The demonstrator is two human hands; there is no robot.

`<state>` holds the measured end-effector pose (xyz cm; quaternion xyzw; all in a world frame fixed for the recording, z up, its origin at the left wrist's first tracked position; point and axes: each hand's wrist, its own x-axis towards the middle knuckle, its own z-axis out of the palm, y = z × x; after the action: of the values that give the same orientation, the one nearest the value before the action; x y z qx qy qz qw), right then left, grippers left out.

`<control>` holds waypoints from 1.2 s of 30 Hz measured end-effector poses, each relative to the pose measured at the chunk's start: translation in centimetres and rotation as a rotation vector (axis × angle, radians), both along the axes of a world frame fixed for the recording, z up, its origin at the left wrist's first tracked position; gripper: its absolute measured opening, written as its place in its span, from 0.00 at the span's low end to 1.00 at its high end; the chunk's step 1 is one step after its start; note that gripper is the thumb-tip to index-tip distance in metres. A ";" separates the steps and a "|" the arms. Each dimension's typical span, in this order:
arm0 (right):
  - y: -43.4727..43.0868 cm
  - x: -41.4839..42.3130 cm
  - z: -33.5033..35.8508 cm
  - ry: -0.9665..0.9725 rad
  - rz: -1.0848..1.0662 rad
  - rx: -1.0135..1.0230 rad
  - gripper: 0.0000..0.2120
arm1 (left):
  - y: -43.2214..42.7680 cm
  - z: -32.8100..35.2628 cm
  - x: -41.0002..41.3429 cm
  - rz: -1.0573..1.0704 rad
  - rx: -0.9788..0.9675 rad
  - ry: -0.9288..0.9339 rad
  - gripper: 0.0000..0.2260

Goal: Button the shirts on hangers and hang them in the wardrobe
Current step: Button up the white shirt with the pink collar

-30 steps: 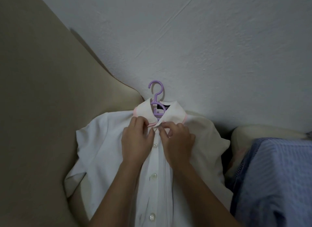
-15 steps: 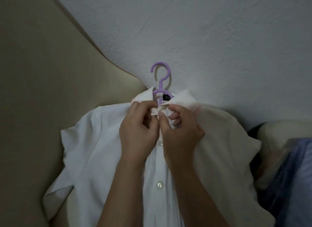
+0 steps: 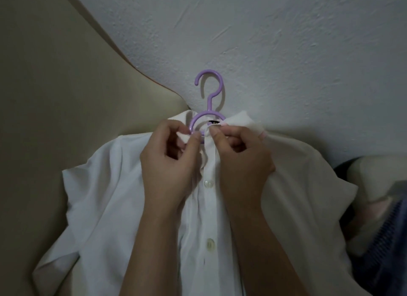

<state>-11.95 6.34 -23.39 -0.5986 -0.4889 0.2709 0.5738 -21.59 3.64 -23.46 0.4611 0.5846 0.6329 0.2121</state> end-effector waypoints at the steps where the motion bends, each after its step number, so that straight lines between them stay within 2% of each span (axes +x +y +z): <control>1: -0.1 -0.2 0.0 -0.001 0.012 -0.002 0.08 | 0.0 0.0 0.1 -0.009 -0.031 0.049 0.04; 10: 0.0 -0.8 -0.1 0.042 0.053 -0.027 0.05 | -0.4 0.6 -0.4 -0.114 -0.112 -0.076 0.24; 14: 0.5 -0.4 0.0 0.062 0.068 -0.030 0.08 | -1.0 0.7 -2.0 -0.118 -0.216 -0.051 0.15; 20: 0.4 0.4 0.3 -0.125 0.095 -0.062 0.06 | -1.8 1.6 -3.0 -0.222 -0.300 0.016 0.07; 23: 0.4 0.9 0.4 -0.182 0.135 -0.053 0.06 | -1.4 1.1 -2.7 -0.216 -0.293 -0.023 0.02; 26: 0.4 1.3 0.3 -0.234 0.168 -0.058 0.06 | -1.0 0.6 -2.4 -0.213 -0.281 -0.036 0.02; 33: 0.3 1.6 0.2 -0.194 0.289 -0.017 0.06 | -0.5 0.5 -1.1 -0.178 -0.219 0.156 0.06; 36: 0.4 1.7 0.2 -0.165 0.293 -0.016 0.06 | -0.5 0.5 -0.4 -0.144 -0.169 0.150 0.06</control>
<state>-10.29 6.72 -23.23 -0.5456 -0.6144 0.3057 0.4811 -22.04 3.14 -22.93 0.5283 0.6154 0.5286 0.2508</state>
